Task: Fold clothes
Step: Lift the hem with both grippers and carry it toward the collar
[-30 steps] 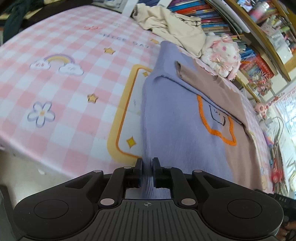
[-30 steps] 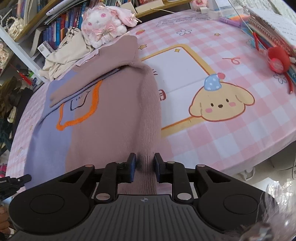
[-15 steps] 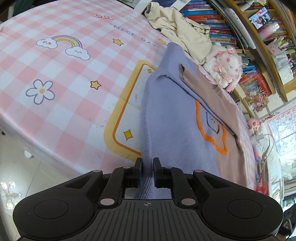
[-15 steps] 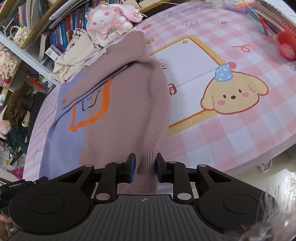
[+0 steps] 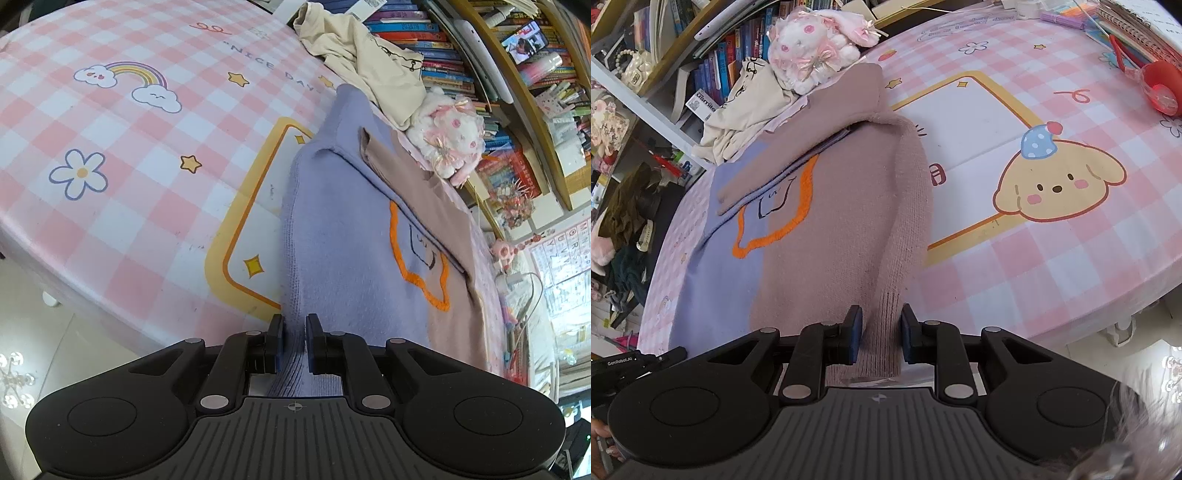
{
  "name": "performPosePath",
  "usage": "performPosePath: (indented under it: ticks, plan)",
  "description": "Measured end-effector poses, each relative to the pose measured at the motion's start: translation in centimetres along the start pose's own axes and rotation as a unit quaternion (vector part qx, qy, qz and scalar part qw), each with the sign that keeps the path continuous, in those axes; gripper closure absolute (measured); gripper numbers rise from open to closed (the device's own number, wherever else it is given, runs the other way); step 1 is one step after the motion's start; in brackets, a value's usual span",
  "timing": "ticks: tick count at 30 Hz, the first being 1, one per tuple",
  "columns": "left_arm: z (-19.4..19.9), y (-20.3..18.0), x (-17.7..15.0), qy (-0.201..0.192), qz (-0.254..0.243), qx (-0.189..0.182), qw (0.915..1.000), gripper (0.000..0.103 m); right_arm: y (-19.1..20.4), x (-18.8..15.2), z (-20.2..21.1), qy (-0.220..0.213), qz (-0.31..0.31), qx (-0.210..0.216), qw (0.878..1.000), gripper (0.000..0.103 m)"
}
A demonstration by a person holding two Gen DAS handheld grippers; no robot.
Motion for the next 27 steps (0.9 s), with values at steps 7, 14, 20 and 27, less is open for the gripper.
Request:
performPosePath:
  ticks: [7, 14, 20, 27]
  plan:
    - [-0.1, -0.3, 0.1, 0.007, -0.024, 0.005, 0.9997, 0.099, -0.2, 0.3, -0.1, 0.006, 0.009, -0.004, 1.000, 0.093]
    - [1.4, 0.4, -0.2, -0.003, 0.010, -0.016, 0.9998, 0.099, -0.4, 0.4, 2.1, -0.011, -0.007, 0.014, 1.000, 0.093]
    - [2.6, 0.7, -0.9, -0.007, 0.037, -0.039, 0.9985, 0.099, -0.7, 0.4, 3.4, -0.017, -0.017, 0.021, 0.999, 0.093]
    - [3.9, 0.7, -1.6, -0.012, 0.051, -0.057, 0.9970, 0.099, -1.2, -0.1, 4.4, -0.016, -0.025, 0.024, 0.999, 0.093]
Point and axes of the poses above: each gripper's, at about its wrist camera, not at the fingertips, and z roughly against the way its jaws point, y to its left, x to its top, the point moved 1 cm from there along -z, roughly the way its jaws point, and after that the axes turned 7 degrees about -y, right-handed, at the moved point
